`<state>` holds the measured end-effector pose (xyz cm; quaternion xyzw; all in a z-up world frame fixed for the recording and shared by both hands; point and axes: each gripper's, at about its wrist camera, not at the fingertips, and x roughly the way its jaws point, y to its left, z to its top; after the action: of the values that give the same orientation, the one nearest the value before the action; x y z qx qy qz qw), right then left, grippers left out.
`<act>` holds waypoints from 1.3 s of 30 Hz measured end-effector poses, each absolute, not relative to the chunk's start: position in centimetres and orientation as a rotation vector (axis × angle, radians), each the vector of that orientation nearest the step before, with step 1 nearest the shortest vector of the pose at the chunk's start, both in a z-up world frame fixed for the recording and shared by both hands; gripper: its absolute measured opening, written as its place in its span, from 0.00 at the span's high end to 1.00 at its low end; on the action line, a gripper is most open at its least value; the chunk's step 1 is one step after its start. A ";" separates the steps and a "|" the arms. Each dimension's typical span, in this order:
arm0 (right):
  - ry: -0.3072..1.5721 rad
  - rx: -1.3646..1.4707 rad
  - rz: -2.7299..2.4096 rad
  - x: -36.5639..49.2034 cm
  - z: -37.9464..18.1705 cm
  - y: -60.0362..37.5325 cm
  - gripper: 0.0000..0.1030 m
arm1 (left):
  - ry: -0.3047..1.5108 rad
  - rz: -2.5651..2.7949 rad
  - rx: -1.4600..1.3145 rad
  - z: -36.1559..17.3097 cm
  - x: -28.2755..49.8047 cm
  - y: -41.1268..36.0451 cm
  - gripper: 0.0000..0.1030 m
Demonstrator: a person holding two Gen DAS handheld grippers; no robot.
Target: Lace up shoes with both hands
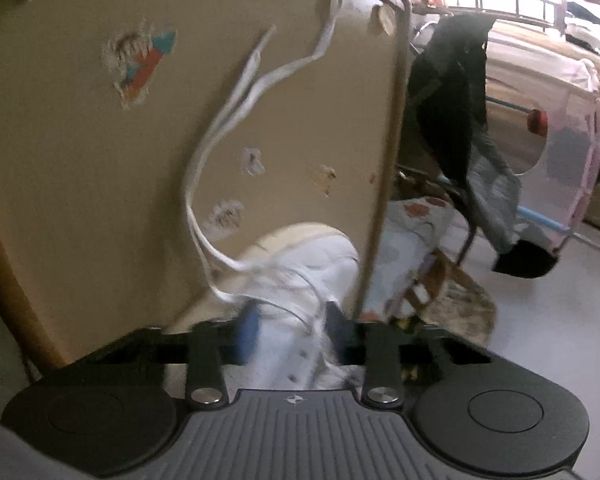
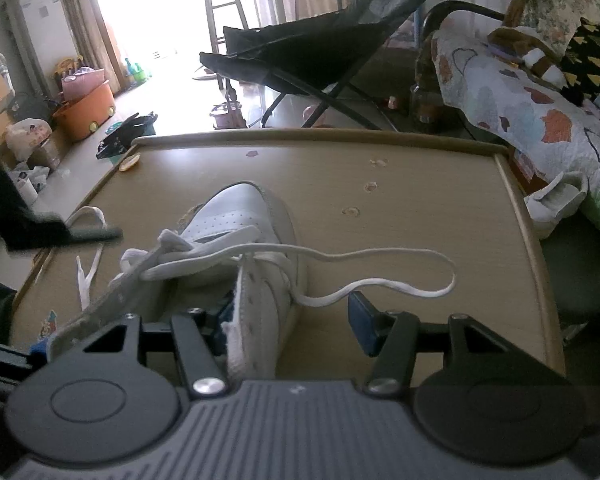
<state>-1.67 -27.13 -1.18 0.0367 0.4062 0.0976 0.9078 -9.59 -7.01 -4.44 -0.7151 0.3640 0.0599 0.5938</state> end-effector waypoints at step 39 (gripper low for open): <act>0.816 0.020 0.192 -1.6 -1.0 -26.7 0.41 | 0.864 0.009 -1.088 -0.8 -4.6 -3.9 0.98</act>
<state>-1.64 -26.69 -0.97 0.0097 0.3960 0.0933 0.9134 -4.62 -3.93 -0.83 -0.5014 0.3980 0.0044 0.7682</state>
